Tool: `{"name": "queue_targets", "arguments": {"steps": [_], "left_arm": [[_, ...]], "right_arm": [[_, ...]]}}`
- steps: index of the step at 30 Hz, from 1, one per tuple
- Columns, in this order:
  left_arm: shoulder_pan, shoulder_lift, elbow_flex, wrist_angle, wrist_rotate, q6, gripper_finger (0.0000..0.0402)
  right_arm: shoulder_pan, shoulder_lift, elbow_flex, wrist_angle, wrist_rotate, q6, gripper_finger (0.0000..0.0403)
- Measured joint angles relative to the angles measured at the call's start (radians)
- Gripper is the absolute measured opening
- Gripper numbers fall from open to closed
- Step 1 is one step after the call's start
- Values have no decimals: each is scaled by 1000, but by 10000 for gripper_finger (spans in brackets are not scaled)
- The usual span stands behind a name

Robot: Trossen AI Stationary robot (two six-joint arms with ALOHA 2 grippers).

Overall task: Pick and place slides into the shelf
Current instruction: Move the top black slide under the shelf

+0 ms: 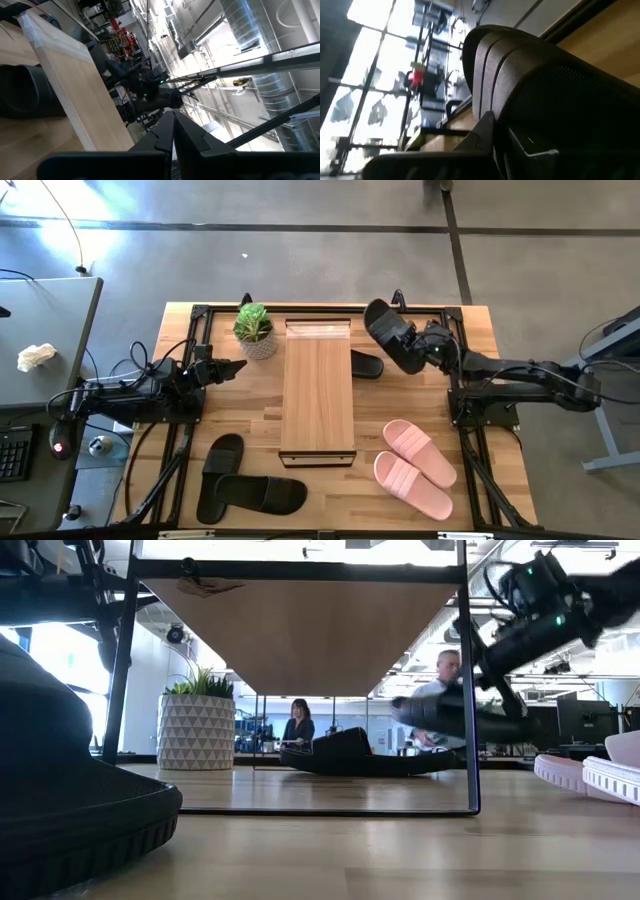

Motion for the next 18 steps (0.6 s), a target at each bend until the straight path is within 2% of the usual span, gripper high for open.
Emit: {"name": "queue_targets", "arguments": {"steps": [4, 7, 10, 12, 15, 18], "left_arm": [[0, 0, 0, 0, 3, 0, 3], [0, 0, 0, 0, 3, -1, 3], [0, 0, 0, 0, 3, 0, 3], [0, 0, 0, 0, 3, 0, 3], [0, 0, 0, 0, 2, 0, 3], [0, 0, 0, 0, 2, 0, 3]], "right_arm": [[0, -43, 173, -365, -106, -103, 1], [0, -52, 344, -740, -135, -186, 1], [2, -52, 514, -1033, -172, -259, 1], [9, -52, 614, -1170, -231, -279, 1], [22, -51, 742, -1347, -377, -266, 0], [53, -51, 810, -1515, -467, -213, 0]]}}
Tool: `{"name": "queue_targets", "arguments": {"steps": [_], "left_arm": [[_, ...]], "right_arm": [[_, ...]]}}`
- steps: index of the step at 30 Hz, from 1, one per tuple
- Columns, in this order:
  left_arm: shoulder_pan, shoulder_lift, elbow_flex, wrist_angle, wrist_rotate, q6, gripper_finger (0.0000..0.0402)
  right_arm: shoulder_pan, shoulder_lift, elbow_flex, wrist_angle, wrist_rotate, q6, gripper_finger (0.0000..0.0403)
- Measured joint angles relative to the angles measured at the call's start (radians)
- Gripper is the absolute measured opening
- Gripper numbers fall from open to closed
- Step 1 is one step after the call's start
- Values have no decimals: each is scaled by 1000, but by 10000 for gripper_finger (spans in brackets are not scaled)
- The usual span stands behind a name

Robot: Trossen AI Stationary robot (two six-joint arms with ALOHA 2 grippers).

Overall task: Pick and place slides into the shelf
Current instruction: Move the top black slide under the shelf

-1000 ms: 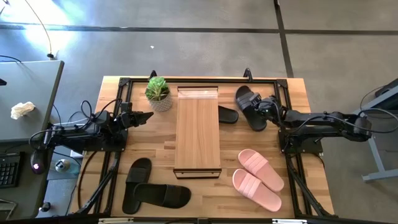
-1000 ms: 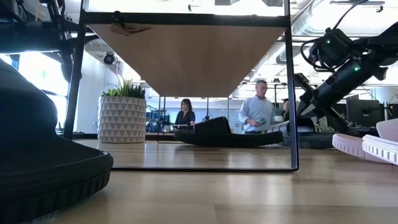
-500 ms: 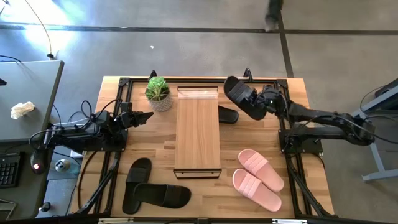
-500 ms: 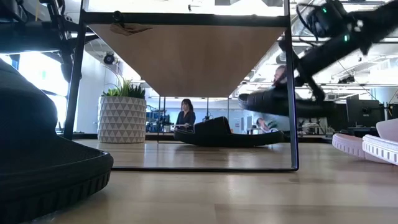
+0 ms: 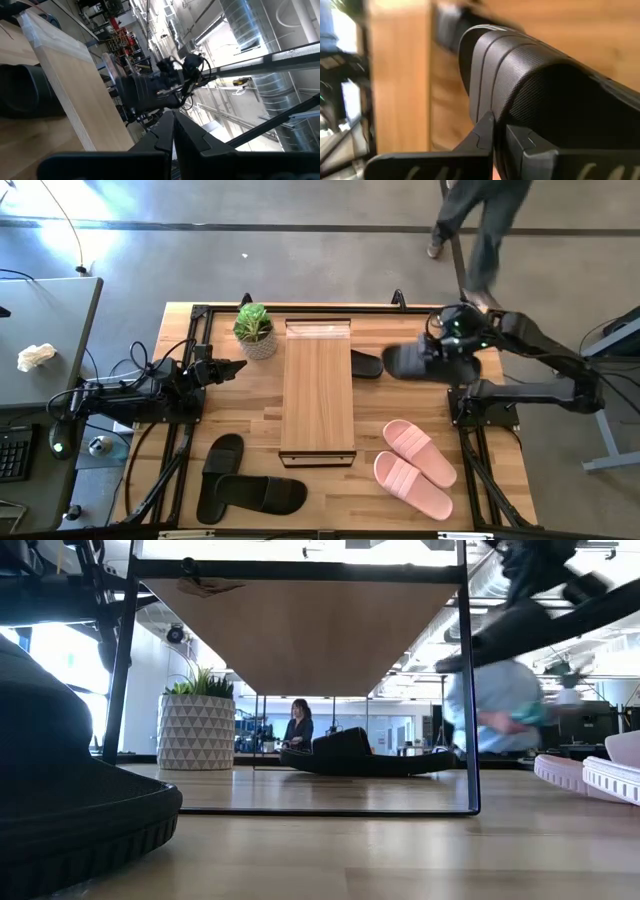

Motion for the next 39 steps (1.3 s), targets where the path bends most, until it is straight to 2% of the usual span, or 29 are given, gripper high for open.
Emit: {"name": "queue_targets", "arguments": {"steps": [3, 6, 15, 20, 24, 34, 39], "left_arm": [[0, 0, 0, 0, -1, 0, 3], [0, 0, 0, 0, -3, 0, 3], [0, 0, 0, 0, -3, 1, 3], [0, 0, 0, 0, -3, 1, 3], [0, 0, 0, 0, -3, 1, 3], [0, 0, 0, 0, -3, 0, 3], [0, 0, 0, 0, -5, 0, 3]], "right_arm": [[54, 1, 1, -100, -51, 62, 0], [121, 2, -68, -60, -79, 107, 0], [226, 61, -477, 595, -99, 233, 0], [240, 133, -627, 958, -96, 292, 0], [239, 223, -667, 1141, -94, 297, 0], [215, 531, -668, 1537, -139, 264, 0], [206, 646, -667, 1741, -148, 283, 0]]}}
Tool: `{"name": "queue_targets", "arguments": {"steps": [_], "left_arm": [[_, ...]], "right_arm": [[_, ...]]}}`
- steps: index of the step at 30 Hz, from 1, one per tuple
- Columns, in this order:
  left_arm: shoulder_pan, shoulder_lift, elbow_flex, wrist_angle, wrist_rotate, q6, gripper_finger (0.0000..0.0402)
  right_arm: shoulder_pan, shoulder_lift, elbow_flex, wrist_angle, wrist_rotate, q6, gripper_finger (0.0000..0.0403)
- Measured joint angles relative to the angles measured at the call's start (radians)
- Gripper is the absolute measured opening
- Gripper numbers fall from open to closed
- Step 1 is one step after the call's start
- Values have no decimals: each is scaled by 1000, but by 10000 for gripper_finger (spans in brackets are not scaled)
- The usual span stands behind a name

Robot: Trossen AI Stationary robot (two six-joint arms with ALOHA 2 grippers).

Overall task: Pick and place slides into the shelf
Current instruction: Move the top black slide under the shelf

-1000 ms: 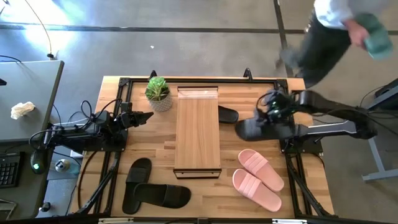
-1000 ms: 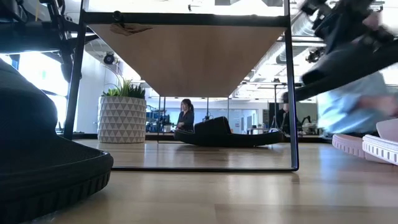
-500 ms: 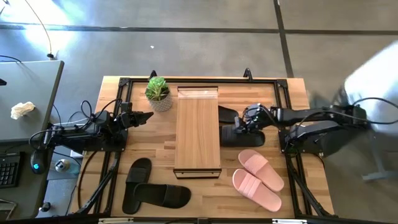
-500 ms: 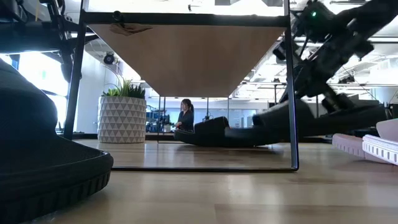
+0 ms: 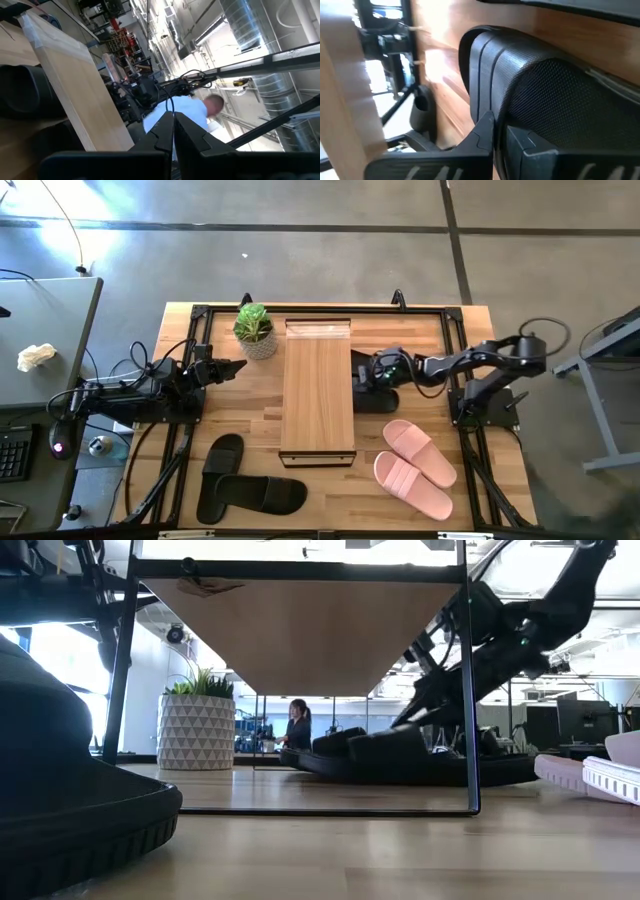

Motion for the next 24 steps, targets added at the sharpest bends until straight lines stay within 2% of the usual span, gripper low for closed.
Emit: {"name": "queue_targets", "arguments": {"steps": [3, 12, 19, 24], "left_arm": [[0, 0, 0, 0, -3, 0, 3], [0, 0, 0, 0, -10, 0, 3], [0, 0, 0, 0, -24, 0, 3], [0, 0, 0, 0, -24, 0, 3]], "right_arm": [[-12, 40, 0, 80, 1, 8, 0], [-28, 58, 1, 134, 31, -24, 0], [-30, 58, 62, 40, 54, -101, 2], [-30, 58, 86, 24, 66, -114, 27]]}}
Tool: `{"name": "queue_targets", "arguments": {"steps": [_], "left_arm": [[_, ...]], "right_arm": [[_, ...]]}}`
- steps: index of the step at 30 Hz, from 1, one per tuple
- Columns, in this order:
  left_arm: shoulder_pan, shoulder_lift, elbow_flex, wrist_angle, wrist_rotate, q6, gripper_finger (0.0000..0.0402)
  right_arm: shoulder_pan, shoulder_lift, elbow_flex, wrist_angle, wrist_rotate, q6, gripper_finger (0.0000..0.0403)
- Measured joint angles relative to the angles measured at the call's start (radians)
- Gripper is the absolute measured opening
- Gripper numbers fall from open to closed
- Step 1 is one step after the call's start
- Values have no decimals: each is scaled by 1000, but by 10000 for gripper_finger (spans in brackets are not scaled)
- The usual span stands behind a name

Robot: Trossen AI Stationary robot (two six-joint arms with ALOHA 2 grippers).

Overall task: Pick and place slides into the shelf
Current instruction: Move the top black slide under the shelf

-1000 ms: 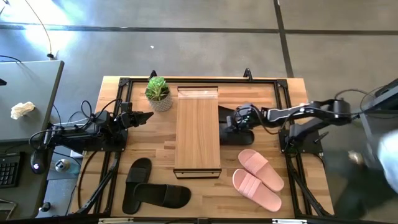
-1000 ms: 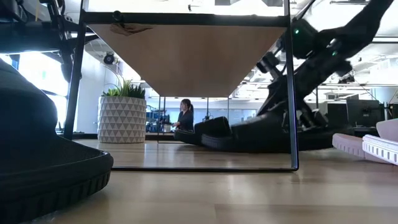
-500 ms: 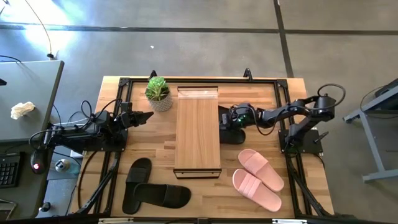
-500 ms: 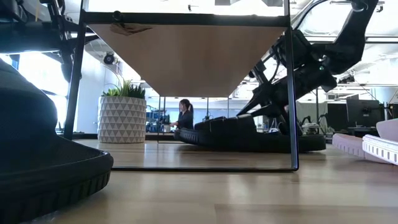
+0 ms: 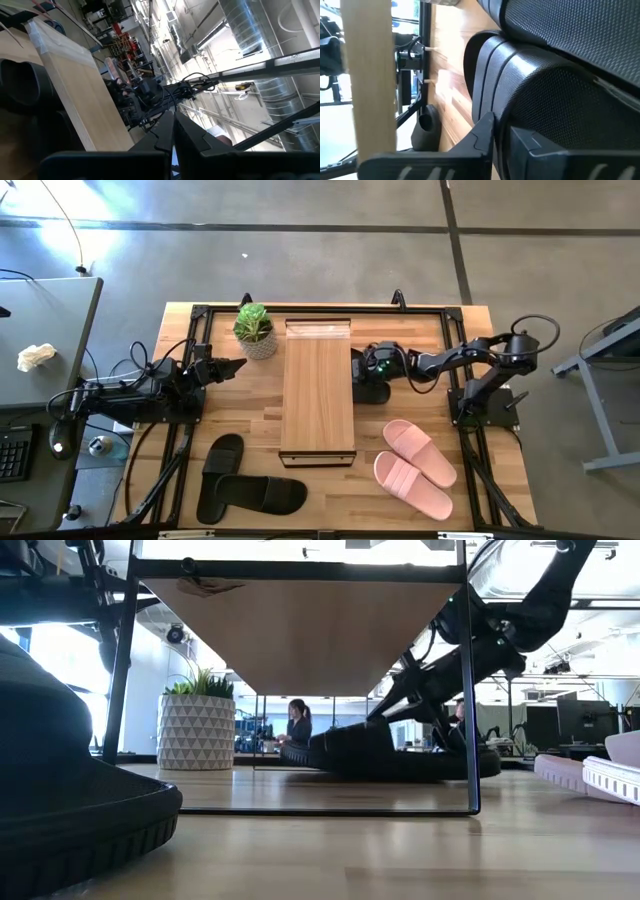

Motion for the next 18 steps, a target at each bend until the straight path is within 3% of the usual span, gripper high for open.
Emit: {"name": "queue_targets", "arguments": {"steps": [11, 18], "left_arm": [[0, 0, 0, 0, 0, 0, 3], [0, 0, 0, 0, 0, 0, 3]], "right_arm": [[0, -1, 0, -19, -22, 7, 119], [0, -2, 0, -19, -49, 30, 137]]}}
